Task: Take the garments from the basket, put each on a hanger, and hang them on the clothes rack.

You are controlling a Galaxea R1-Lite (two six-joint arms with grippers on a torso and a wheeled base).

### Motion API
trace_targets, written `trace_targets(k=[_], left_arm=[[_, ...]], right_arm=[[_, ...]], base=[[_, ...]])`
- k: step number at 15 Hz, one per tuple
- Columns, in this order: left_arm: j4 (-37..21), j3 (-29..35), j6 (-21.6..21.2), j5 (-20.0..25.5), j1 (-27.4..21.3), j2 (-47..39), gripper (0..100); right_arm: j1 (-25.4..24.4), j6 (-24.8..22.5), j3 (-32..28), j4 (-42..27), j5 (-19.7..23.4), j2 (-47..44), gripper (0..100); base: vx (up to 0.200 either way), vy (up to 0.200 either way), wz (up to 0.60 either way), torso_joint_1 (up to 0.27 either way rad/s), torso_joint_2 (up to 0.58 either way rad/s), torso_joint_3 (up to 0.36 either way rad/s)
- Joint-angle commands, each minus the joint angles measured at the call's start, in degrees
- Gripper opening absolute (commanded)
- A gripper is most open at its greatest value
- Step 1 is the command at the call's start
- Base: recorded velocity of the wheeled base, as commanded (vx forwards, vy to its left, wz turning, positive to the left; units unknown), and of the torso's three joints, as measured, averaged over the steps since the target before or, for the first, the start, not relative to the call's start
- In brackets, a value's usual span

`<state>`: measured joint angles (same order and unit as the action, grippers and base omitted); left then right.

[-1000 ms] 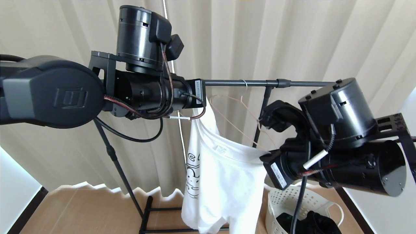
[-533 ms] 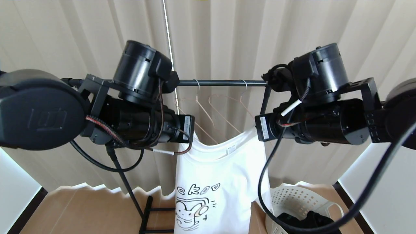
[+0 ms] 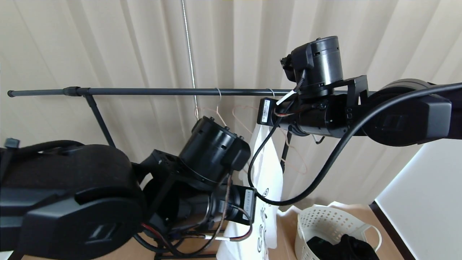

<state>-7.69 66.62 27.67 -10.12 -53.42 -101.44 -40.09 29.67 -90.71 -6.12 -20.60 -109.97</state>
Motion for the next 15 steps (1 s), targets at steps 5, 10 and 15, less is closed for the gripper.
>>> trace_targets(k=[5, 10, 15], left_arm=[[5.41, 0.53, 1.07, -0.43, -5.12, -2.71, 0], [4.97, -0.26, 0.63, -1.75, -2.92, -1.92, 0], [5.32, -0.26, -2.45, -5.35, 3.59, -1.22, 0]], right_arm=[[-0.42, 0.12, 0.18, 0.06, 0.04, -0.77, 0], [0.02, -0.05, 0.89, -0.3, -0.49, 0.02, 0], [1.86, -8.58, 8.01, -0.21, -2.43, 6.88, 0]], base=[[0.0, 0.0, 0.0, 0.0, 0.0, 0.0], [0.0, 0.0, 0.0, 0.0, 0.0, 0.0], [0.0, 0.0, 0.0, 0.0, 0.0, 0.0]])
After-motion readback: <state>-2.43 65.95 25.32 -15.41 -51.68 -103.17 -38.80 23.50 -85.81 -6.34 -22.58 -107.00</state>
